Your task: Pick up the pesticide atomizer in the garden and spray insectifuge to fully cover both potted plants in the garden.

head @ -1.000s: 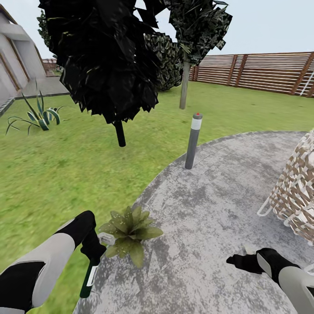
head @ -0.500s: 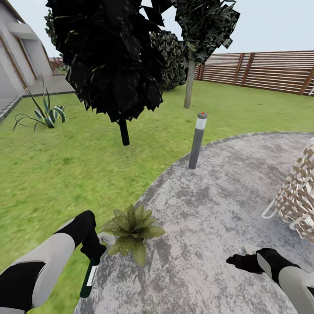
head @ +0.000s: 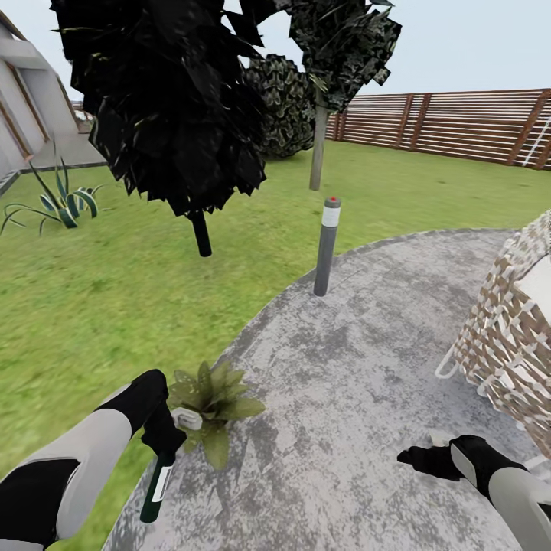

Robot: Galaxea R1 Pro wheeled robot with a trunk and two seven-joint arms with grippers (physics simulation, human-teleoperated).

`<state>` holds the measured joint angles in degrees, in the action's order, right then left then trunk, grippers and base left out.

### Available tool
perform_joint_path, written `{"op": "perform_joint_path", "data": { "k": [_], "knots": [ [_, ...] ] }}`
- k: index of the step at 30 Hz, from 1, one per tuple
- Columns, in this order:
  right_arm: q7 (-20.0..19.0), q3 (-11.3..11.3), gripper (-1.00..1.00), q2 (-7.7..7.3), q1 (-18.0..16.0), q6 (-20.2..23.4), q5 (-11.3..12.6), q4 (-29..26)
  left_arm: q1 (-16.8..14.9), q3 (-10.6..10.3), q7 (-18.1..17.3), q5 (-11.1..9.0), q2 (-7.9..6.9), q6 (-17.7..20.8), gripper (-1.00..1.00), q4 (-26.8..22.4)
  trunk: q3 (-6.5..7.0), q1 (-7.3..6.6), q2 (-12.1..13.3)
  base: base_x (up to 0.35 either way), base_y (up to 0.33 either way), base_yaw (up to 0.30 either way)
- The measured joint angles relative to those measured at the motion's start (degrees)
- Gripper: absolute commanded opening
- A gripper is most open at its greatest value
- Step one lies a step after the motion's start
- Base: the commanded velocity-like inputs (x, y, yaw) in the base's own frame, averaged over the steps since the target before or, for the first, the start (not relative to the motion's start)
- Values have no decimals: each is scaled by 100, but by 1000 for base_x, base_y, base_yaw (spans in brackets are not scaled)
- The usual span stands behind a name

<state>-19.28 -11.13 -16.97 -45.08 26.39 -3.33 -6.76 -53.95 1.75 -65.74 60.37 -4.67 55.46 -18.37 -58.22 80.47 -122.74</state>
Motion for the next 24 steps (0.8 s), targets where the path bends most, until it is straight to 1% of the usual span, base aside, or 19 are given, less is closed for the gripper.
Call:
{"op": "perform_joint_path", "data": {
  "k": [6, 13, 19, 24],
  "knots": [
    [0, 0, 100, 0, 0, -1, 0, 0, 0, 0, -4, 0, 7, 2, -100, 0, 0, 0, 0, -3, -21, -3],
    [0, 0, 100, 0, 0, 1, 0, 0, 0, 0, 1, -2, 9, -2, -100, 7, 0, 1, 0, -103, -209, 0],
    [0, 0, 100, 0, 0, -1, 0, 1, 0, 0, -6, 0, 9, 0, -100, 16, 0, 0, 0, -17, -25, 0],
    [0, 0, 100, 0, 0, 0, 0, 1, 0, 3, -1, 6, 9, 0, -100, 26, 0, 1, 0, -96, -57, 0]
  ]
}}
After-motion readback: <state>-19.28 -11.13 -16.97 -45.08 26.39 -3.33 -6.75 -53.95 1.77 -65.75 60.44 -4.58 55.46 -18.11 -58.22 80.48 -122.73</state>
